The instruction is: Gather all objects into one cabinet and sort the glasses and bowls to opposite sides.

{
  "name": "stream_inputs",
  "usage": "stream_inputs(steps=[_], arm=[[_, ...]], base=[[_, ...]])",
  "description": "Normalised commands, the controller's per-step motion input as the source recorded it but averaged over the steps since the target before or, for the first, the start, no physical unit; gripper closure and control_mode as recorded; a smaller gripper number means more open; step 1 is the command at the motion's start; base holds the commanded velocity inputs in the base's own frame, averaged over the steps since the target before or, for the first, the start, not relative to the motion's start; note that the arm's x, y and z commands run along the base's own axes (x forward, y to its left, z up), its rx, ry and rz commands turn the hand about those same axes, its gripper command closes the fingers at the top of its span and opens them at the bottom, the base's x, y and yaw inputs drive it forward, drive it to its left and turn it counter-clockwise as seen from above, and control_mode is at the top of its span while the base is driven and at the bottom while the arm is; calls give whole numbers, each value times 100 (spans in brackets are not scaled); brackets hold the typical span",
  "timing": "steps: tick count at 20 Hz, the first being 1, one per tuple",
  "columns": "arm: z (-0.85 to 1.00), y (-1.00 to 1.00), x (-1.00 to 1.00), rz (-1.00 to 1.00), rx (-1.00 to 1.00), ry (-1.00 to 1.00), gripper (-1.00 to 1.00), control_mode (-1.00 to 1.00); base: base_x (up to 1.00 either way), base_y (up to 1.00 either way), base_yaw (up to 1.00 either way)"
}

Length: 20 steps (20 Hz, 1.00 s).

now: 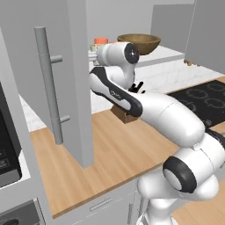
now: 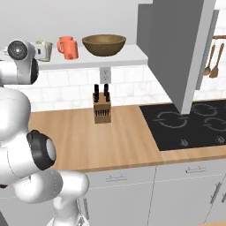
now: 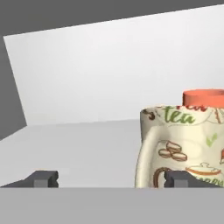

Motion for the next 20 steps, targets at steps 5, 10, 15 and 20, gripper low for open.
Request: stream_inputs(steps=[5,10,15,20], arm=[[-61,-11,91,9,0,8,-100,-100],[0,-1,-20,23,0,-17,-100,-100],[9,0,-75,29,-1,-44,-100,-100],[35,-16,-100,21,-1,-41,-100,-100]], base=[[0,0,0],[0,0,0],[0,0,0],[0,0,0]])
